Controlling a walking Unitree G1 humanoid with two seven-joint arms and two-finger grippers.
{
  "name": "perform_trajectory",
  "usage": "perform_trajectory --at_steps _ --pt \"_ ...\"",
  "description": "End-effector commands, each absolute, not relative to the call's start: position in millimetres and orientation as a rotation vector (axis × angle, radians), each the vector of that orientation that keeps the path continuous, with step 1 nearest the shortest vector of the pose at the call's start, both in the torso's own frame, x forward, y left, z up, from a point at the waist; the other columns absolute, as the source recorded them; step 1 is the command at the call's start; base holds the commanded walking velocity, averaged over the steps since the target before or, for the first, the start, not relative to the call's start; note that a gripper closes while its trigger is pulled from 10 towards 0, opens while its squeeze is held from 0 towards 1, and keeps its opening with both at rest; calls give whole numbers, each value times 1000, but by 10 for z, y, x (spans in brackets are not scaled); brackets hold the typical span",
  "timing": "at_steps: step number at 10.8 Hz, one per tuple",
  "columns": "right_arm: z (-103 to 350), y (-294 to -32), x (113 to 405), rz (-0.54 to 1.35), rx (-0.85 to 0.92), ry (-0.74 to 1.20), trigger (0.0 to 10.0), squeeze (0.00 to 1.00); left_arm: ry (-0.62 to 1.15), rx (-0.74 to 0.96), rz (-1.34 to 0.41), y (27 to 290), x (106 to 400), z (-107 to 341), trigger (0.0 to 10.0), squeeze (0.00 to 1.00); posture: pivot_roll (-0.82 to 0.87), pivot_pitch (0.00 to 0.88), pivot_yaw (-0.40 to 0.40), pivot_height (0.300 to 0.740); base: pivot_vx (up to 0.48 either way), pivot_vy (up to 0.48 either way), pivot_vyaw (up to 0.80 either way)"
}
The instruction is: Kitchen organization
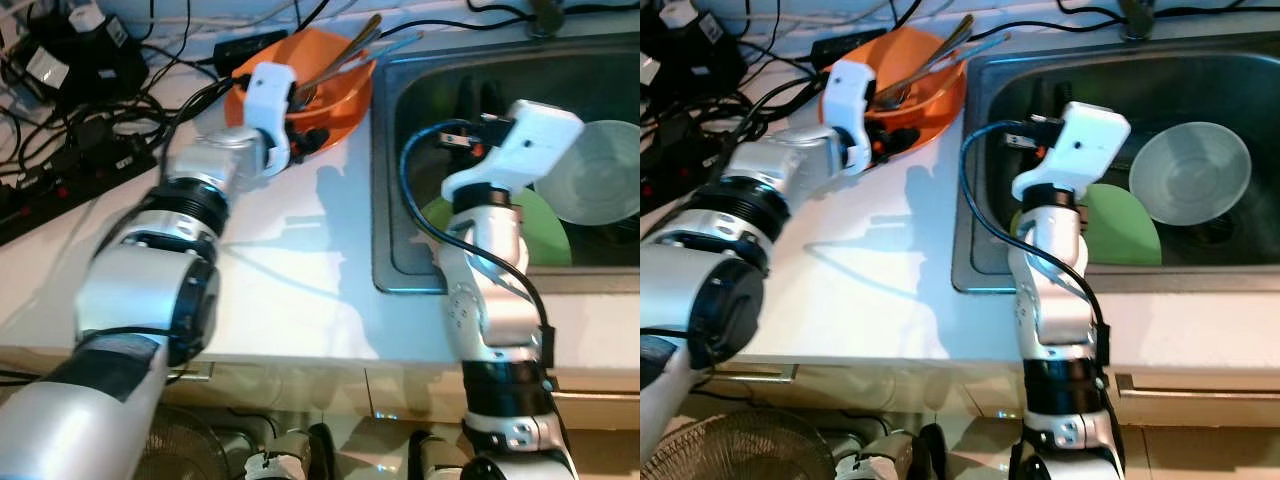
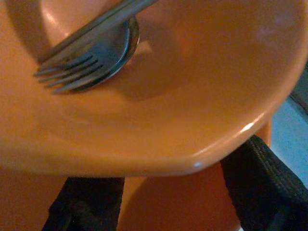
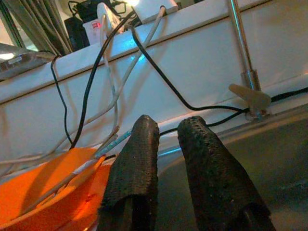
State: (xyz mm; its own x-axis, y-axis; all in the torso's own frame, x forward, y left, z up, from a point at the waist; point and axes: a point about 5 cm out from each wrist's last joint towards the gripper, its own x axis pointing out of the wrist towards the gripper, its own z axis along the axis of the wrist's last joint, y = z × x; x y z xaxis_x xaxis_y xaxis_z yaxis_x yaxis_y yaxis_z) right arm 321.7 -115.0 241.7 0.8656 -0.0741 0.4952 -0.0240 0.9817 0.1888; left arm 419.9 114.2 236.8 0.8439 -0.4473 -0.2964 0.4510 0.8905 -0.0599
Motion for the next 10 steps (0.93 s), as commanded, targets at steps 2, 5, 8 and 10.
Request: perform_trajectory --at_steps 2,5,8,10 --pt "2301 -1154 3279 -34 218 -479 10000 0 382 -4 -475 1304 4170 2320 10000 0 56 131 234 740 0 0 0" --pt "2285 -1132 3333 -23 223 -472 10000 0 439 -10 -497 1555 4014 2292 10000 0 111 153 234 740 0 0 0" --pt "2237 -1172 3315 -29 210 -456 10000 0 558 -112 -496 1579 3618 1900 10000 0 116 200 221 740 0 0 0" --pt "2214 -1184 3338 -28 204 -443 10000 0 585 -115 -500 1536 3381 1848 10000 0 134 216 221 740 0 0 0"
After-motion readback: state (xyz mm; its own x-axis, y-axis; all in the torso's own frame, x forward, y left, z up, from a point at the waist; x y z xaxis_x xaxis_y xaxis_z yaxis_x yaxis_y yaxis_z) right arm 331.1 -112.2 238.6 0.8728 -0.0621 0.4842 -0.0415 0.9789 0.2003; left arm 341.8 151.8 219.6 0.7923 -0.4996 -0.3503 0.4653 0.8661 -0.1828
